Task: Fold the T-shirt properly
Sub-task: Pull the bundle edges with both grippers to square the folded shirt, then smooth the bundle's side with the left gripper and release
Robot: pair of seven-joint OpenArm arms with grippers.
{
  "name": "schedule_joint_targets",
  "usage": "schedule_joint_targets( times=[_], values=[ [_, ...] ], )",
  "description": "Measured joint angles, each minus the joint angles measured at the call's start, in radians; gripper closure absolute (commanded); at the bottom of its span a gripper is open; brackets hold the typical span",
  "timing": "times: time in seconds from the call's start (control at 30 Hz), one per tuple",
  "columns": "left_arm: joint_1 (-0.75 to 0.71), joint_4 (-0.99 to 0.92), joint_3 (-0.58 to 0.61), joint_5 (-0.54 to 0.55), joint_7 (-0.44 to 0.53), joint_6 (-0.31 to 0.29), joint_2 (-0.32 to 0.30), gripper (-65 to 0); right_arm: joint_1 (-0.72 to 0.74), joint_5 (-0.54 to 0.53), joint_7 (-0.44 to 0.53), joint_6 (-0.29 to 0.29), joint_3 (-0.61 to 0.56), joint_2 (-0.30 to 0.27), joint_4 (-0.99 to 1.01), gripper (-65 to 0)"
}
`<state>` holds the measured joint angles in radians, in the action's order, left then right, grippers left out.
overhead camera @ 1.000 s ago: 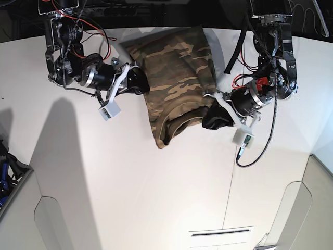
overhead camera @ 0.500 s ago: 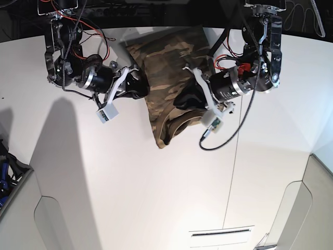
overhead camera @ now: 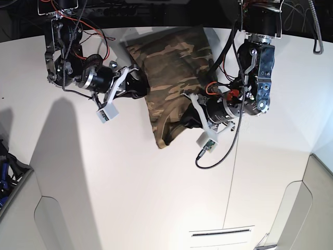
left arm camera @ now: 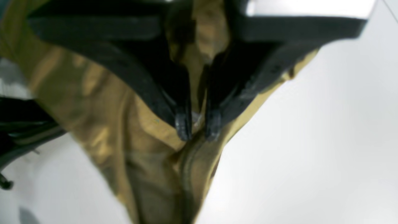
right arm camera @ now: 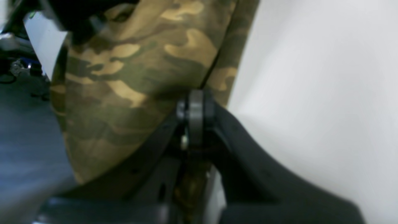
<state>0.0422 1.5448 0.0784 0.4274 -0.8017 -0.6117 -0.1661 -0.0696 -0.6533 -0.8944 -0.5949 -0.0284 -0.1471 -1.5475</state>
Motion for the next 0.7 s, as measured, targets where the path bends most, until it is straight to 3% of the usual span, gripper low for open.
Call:
schedule_joint_targets(
  times=[0.03, 0.1, 0.2, 0.53, 0.7],
  values=[
    [0.01, -0.024, 0.0, -0.025, 0.016, 0.0, 0.0, -9.1, 0.0, 0.0, 0.0, 0.0, 0.0, 0.0, 0.0, 0.0],
    [0.032, -0.057, 0.001, -0.064, 0.051, 0.058, 0.0, -9.1, 0.0, 0.0, 0.0, 0.0, 0.0, 0.0, 0.0, 0.0],
    [0.074, -0.066, -0.001, -0.086, 0.042, 0.1, 0.0, -9.1, 0.0, 0.003, 0.0, 0.0, 0.0, 0.0, 0.0, 0.0],
    [0.098, -0.006, -0.001, 0.039, -0.053, 0.057, -0.002, -9.1, 0.0, 0.023, 0.0, 0.0, 0.0, 0.0, 0.0, 0.0],
    [0.032, 0.089, 0.0, 0.119, -0.058, 0.051, -0.062, -9.0, -0.003, 0.034, 0.0, 0.0, 0.0, 0.0, 0.0, 0.0]
  ],
)
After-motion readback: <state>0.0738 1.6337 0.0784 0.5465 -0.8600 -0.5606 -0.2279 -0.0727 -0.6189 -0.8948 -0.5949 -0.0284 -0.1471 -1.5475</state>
